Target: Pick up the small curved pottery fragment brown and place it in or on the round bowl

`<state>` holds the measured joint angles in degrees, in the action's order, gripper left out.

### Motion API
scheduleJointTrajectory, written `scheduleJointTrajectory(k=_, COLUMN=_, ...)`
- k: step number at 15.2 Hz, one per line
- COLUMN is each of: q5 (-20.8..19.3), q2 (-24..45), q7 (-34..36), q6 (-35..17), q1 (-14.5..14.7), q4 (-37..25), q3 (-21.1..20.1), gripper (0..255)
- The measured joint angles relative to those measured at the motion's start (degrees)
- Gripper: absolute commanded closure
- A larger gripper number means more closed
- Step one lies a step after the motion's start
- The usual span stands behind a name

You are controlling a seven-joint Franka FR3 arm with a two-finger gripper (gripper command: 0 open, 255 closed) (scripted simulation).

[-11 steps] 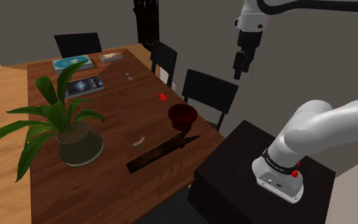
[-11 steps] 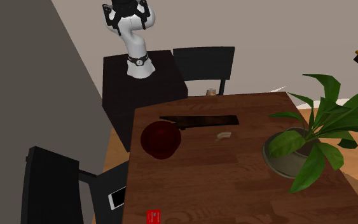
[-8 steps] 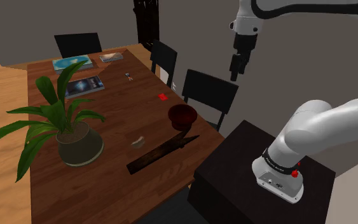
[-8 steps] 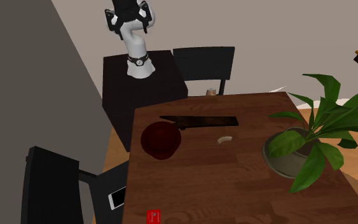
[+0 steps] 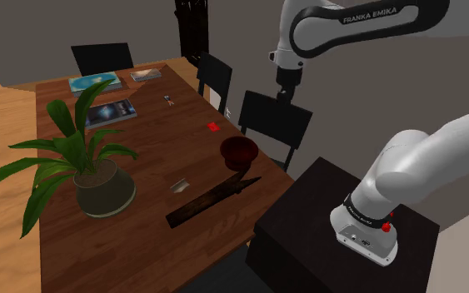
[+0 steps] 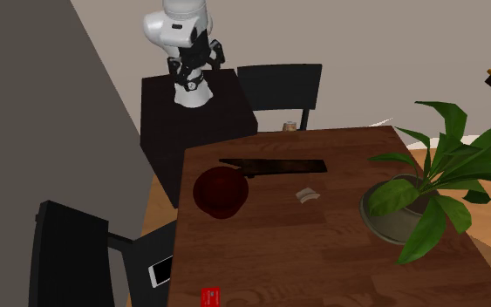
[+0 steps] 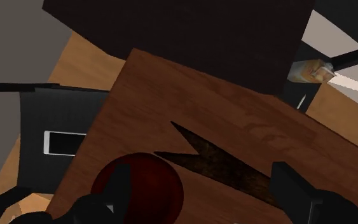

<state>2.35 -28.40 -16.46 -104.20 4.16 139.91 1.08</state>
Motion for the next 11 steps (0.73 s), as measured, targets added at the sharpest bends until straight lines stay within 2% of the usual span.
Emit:
scheduleJointTrajectory(k=7, q5=0.77, q2=12.77, q7=-6.79, q6=-11.63, q1=3.13, q4=-2.12, q3=-0.89, gripper=0)
scheduleJointTrajectory(k=11, q5=1.17, q2=21.43, q7=-10.38, q6=-17.49, q1=4.74, q4=-5.53, q3=-1.83, gripper=0)
